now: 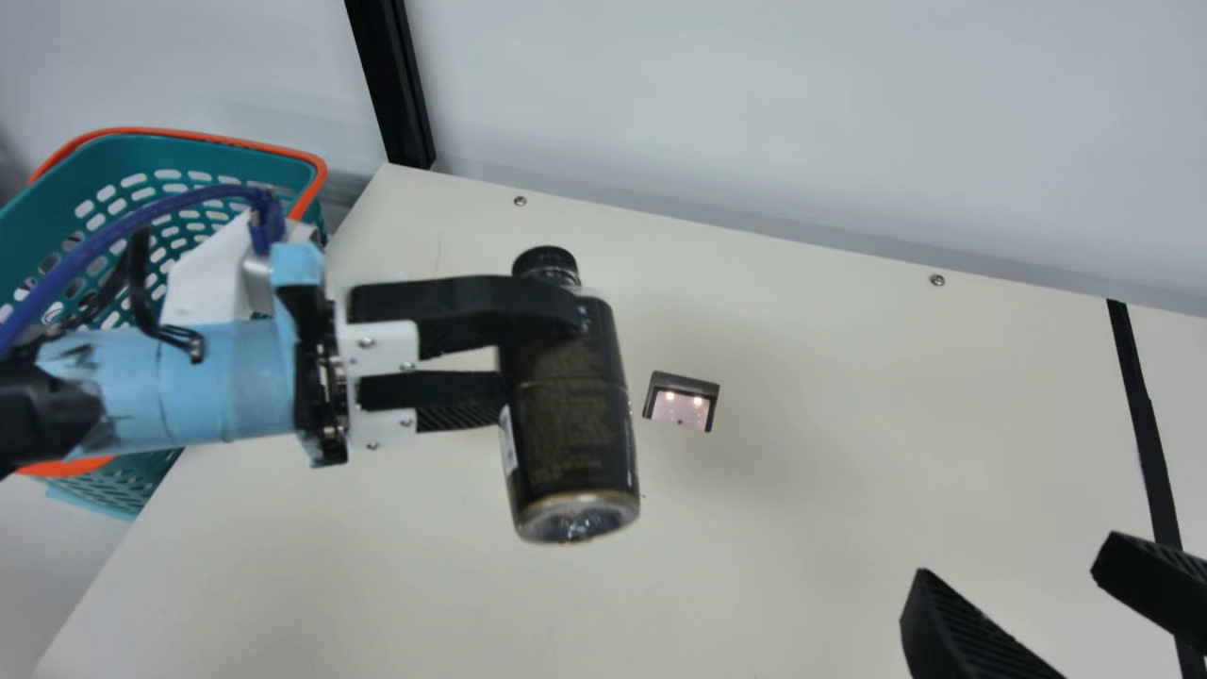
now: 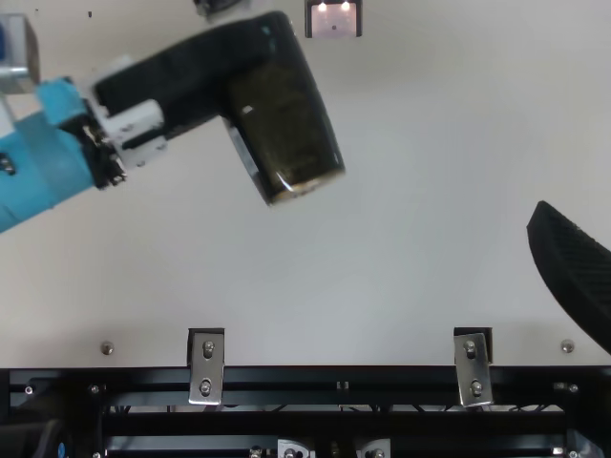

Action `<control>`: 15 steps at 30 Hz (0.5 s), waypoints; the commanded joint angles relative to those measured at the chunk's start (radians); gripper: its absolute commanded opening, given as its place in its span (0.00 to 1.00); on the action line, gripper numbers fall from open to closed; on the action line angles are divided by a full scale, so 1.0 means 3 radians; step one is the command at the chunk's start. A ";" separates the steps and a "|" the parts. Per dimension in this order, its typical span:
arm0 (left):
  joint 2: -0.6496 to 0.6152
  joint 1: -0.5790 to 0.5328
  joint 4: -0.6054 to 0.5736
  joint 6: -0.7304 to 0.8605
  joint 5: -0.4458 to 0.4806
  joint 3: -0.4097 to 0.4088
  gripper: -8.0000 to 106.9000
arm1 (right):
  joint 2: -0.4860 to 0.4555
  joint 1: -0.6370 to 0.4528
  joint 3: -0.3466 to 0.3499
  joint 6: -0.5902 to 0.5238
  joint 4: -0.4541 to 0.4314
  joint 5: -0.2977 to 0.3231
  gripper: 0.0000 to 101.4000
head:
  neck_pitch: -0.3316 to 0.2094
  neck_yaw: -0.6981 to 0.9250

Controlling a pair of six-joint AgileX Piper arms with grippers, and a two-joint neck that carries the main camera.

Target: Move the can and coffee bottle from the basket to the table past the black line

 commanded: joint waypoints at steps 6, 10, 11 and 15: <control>0.0000 0.0006 -0.0046 0.0016 0.0089 -0.0008 0.16 | -0.0002 0.0047 -0.0012 0.0056 -0.0011 -0.0023 1.00 | -0.0009 -0.0009; 0.0000 0.0006 -0.0046 0.0016 0.0083 -0.0008 0.16 | 0.0029 0.0133 0.0020 0.0185 0.0093 -0.0095 1.00 | -0.0009 -0.0009; 0.0000 0.0006 -0.0046 0.0016 0.0083 -0.0008 0.16 | 0.0042 0.0156 0.0033 0.0219 0.0129 -0.0115 1.00 | -0.0009 -0.0009; 0.0000 0.0006 -0.0046 0.0016 0.0077 -0.0008 0.16 | 0.0121 0.0302 0.0099 0.0347 0.0296 -0.0235 1.00 | -0.0009 -0.0009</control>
